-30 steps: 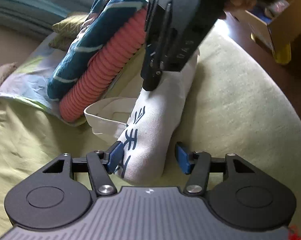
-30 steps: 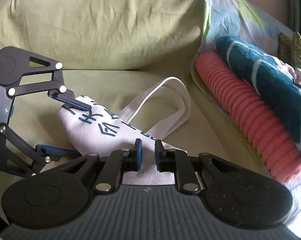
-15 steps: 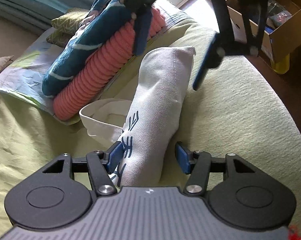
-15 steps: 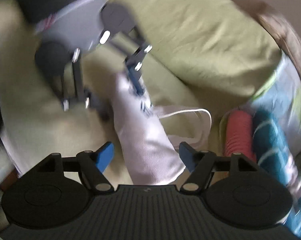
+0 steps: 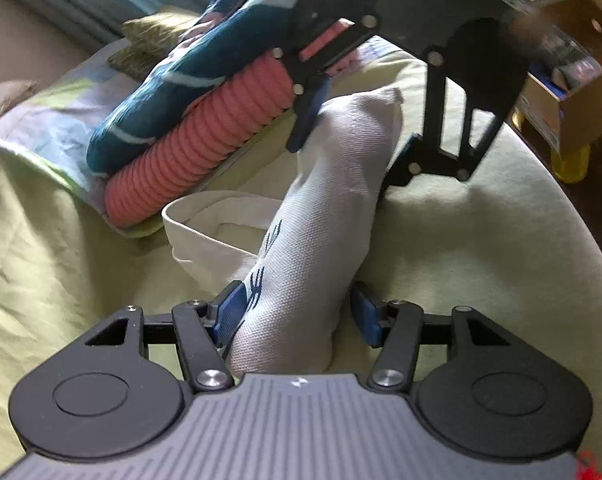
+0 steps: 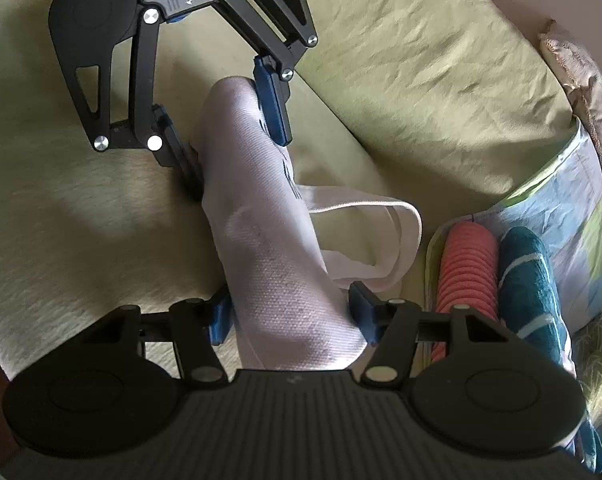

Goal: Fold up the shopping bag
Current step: 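Roll the bag further toward the handles with both grippers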

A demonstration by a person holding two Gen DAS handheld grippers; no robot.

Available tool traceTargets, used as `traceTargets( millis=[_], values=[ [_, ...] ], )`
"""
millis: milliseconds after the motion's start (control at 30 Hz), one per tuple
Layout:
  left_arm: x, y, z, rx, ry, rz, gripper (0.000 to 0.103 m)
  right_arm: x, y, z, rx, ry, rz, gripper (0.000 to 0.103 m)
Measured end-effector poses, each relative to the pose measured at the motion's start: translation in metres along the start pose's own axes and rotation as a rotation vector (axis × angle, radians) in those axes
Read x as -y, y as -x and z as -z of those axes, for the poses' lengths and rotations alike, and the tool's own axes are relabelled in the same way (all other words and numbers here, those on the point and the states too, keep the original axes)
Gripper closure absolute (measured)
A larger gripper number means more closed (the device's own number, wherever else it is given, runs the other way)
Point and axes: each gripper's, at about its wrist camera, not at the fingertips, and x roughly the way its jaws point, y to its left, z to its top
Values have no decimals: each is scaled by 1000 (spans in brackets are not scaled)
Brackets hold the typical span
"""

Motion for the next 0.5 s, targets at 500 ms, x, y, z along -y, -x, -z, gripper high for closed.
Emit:
traceTargets(
  millis=[500],
  values=[
    [17, 28, -3, -43, -59, 61, 44, -13, 27, -11, -31, -12, -64, 52]
  ],
)
